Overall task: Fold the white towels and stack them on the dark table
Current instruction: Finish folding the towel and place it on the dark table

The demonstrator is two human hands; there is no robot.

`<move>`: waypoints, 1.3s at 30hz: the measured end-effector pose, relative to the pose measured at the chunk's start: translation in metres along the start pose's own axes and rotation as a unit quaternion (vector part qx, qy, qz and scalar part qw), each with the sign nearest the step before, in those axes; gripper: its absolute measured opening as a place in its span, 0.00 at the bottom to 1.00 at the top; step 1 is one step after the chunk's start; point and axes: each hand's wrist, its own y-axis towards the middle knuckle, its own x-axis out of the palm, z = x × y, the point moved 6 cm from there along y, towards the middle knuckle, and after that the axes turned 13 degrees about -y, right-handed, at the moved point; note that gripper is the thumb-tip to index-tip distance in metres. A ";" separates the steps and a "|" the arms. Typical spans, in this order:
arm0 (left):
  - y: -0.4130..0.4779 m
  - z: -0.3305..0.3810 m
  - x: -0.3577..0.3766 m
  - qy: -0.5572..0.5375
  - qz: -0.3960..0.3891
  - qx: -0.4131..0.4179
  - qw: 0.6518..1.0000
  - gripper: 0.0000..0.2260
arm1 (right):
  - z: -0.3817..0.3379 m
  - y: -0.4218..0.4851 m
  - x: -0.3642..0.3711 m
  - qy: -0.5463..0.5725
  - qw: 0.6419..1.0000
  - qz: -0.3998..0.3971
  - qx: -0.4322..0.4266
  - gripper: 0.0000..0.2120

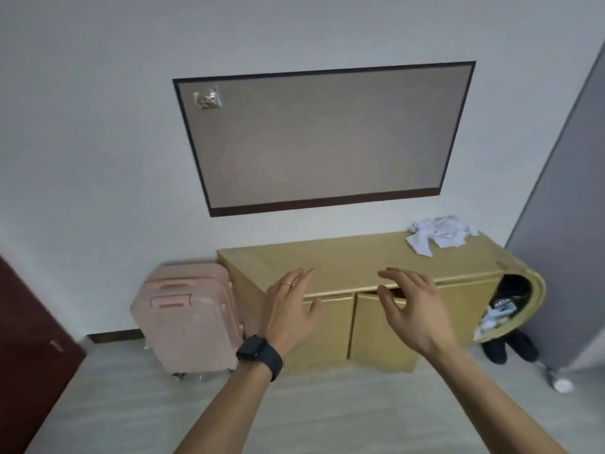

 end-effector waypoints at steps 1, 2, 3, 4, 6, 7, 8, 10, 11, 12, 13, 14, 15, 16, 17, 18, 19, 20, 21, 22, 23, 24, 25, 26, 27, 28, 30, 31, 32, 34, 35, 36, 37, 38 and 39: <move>0.028 0.001 0.019 0.001 -0.008 0.011 1.000 0.24 | 0.023 0.019 0.006 -0.009 1.000 -0.002 0.010 0.12; 0.055 0.000 0.036 0.004 -0.015 0.018 1.000 0.24 | 0.045 0.037 0.014 -0.020 0.999 -0.010 0.023 0.13; 0.083 0.000 0.054 0.003 -0.027 0.020 0.999 0.24 | 0.068 0.055 0.021 -0.031 0.999 -0.018 0.037 0.13; 0.110 0.001 0.070 0.001 -0.037 0.020 0.999 0.24 | 0.089 0.073 0.028 -0.039 0.997 -0.028 0.052 0.13; 0.158 0.004 0.099 -0.001 -0.053 0.027 0.998 0.24 | 0.128 0.102 0.042 -0.050 0.995 -0.049 0.073 0.14; 0.181 0.007 0.115 -0.004 -0.063 0.028 0.998 0.23 | 0.148 0.117 0.049 -0.056 0.993 -0.057 0.087 0.14; 0.204 0.008 0.133 -0.006 -0.076 0.029 0.997 0.23 | 0.170 0.131 0.056 -0.061 0.991 -0.064 0.100 0.14; 0.241 0.012 0.165 -0.003 -0.106 0.032 0.994 0.23 | 0.207 0.153 0.071 -0.069 0.987 -0.079 0.124 0.14; 0.260 0.012 0.183 -0.002 -0.121 0.033 0.992 0.23 | 0.227 0.165 0.081 -0.073 0.984 -0.089 0.137 0.15; 0.279 0.010 0.202 -0.003 -0.131 0.030 0.991 0.23 | 0.248 0.176 0.092 -0.075 0.980 -0.099 0.153 0.15; 0.296 0.008 0.221 -0.005 -0.140 0.023 0.990 0.23 | 0.270 0.187 0.103 -0.075 0.977 -0.109 0.166 0.15; 0.313 0.004 0.240 -0.006 -0.148 0.016 0.989 0.23 | 0.291 0.198 0.115 -0.077 0.974 -0.119 0.176 0.16; 0.327 0.000 0.257 -0.005 -0.154 0.010 0.988 0.23 | 0.310 0.207 0.128 -0.078 0.971 -0.130 0.184 0.16; 0.344 -0.006 0.279 -0.001 -0.163 0.004 0.987 0.23 | 0.333 0.219 0.143 -0.081 0.968 -0.143 0.191 0.16; 0.359 -0.012 0.302 0.004 -0.171 -0.002 0.985 0.23 | 0.356 0.230 0.159 -0.085 0.964 -0.155 0.198 0.16; 0.371 -0.018 0.319 0.008 -0.176 -0.010 0.984 0.23 | 0.375 0.239 0.174 -0.084 0.961 -0.167 0.202 0.16; 0.386 -0.025 0.342 0.011 -0.180 -0.021 0.983 0.23 | 0.399 0.250 0.191 -0.081 0.959 -0.179 0.206 0.16; 0.398 -0.031 0.361 0.018 -0.185 -0.032 0.982 0.23 | 0.418 0.259 0.207 -0.077 0.956 -0.193 0.209 0.16; 0.411 -0.038 0.383 0.023 -0.190 -0.049 0.980 0.23 | 0.439 0.271 0.223 -0.076 0.951 -0.212 0.211 0.17; 0.424 -0.047 0.407 0.027 -0.198 -0.073 0.977 0.23 | 0.461 0.283 0.240 -0.075 0.945 -0.235 0.214 0.17; 0.436 -0.055 0.431 0.032 -0.209 -0.097 0.973 0.23 | 0.482 0.294 0.257 -0.075 0.939 -0.257 0.217 0.17; 0.444 -0.064 0.454 0.039 -0.225 -0.119 0.966 0.24 | 0.501 0.305 0.274 -0.077 0.933 -0.275 0.220 0.17; 0.450 -0.071 0.473 0.048 -0.241 -0.136 0.960 0.24 | 0.514 0.313 0.287 -0.079 0.929 -0.287 0.222 0.18; 0.459 -0.080 0.494 0.052 -0.256 -0.159 0.952 0.24 | 0.529 0.324 0.303 -0.076 0.925 -0.298 0.223 0.18; 0.467 -0.090 0.514 0.053 -0.267 -0.178 0.946 0.24 | 0.543 0.334 0.320 -0.072 0.922 -0.307 0.223 0.19; 0.474 -0.098 0.533 0.052 -0.271 -0.193 0.942 0.24 | 0.556 0.344 0.337 -0.071 0.919 -0.319 0.220 0.19; 0.487 -0.115 0.564 0.059 -0.276 -0.212 0.935 0.24 | 0.576 0.360 0.367 -0.079 0.915 -0.334 0.214 0.20; 0.492 -0.125 0.580 0.063 -0.278 -0.220 0.933 0.24 | 0.587 0.367 0.384 -0.082 0.914 -0.335 0.211 0.20; 0.496 -0.136 0.595 0.070 -0.278 -0.227 0.931 0.24 | 0.597 0.372 0.400 -0.082 0.916 -0.331 0.210 0.20; 0.500 -0.157 0.622 0.079 -0.281 -0.237 0.926 0.24 | 0.615 0.379 0.432 -0.077 0.924 -0.321 0.195 0.20; 0.501 -0.165 0.632 0.084 -0.285 -0.236 0.925 0.25 | 0.622 0.381 0.446 -0.076 0.927 -0.318 0.186 0.20; 0.500 -0.175 0.642 0.087 -0.290 -0.235 0.924 0.25 | 0.630 0.382 0.461 -0.080 0.927 -0.321 0.175 0.21; 0.499 -0.183 0.651 0.089 -0.296 -0.234 0.922 0.25 | 0.637 0.384 0.474 -0.092 0.926 -0.326 0.165 0.21; 0.497 -0.191 0.657 0.089 -0.301 -0.235 0.920 0.25 | 0.643 0.385 0.485 -0.107 0.923 -0.335 0.155 0.21; 0.495 -0.197 0.661 0.091 -0.303 -0.237 0.919 0.25 | 0.648 0.386 0.493 -0.122 0.920 -0.340 0.149 0.20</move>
